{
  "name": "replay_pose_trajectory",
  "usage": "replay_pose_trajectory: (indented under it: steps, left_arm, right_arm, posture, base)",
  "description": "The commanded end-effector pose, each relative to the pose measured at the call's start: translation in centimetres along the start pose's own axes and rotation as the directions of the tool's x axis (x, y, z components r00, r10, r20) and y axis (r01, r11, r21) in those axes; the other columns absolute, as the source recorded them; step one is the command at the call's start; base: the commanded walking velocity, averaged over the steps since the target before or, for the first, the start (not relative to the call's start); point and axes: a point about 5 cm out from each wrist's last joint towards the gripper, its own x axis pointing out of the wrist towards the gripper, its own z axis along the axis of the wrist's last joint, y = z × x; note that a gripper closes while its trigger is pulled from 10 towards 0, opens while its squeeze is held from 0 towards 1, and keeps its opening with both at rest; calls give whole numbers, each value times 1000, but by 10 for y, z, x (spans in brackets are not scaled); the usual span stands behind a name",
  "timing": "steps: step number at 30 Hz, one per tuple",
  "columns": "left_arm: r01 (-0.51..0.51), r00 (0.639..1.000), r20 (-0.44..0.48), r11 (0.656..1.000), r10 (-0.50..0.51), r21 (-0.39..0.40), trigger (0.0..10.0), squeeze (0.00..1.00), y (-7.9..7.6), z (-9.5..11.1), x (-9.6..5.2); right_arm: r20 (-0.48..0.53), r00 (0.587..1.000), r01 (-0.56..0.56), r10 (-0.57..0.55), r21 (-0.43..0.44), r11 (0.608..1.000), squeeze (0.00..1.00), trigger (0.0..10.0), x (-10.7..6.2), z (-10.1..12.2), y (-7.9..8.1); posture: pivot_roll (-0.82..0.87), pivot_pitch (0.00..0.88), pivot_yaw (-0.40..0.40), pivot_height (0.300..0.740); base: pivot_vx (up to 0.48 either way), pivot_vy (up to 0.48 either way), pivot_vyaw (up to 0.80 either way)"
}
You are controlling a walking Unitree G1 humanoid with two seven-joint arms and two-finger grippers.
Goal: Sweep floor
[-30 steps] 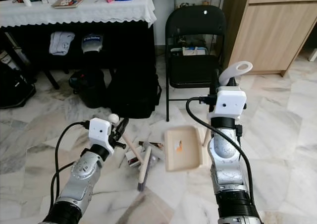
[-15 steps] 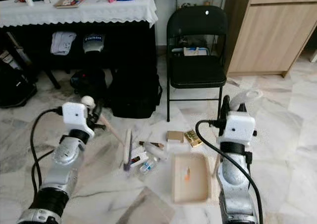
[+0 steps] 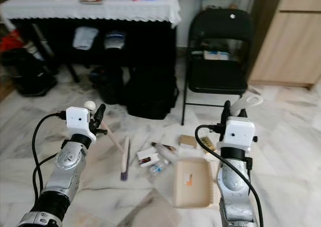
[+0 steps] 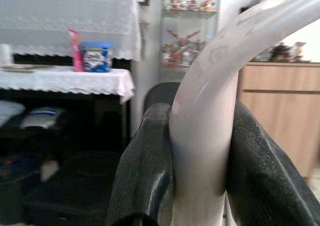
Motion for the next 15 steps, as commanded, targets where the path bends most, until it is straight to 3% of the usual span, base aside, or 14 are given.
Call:
replay_pose_trajectory:
  steps: [1, 15]
  left_arm:
    - [-6, 998, 62, 1000, 5, 20, 10000, 0, 3, 10, 3]
    - [5, 999, 38, 1000, -6, 25, 10000, 0, 0, 6, 2]
  right_arm:
    - [53, 999, 0, 0, 4, 1000, 0, 10000, 4, 11, 2]
    - [47, 999, -9, 9, 17, 1000, 0, 10000, 4, 11, 6]
  posture:
    - [-52, 0, 66, 740]
    - [-53, 0, 66, 740]
  base:
    - [0, 0, 800]
    - [0, 0, 800]
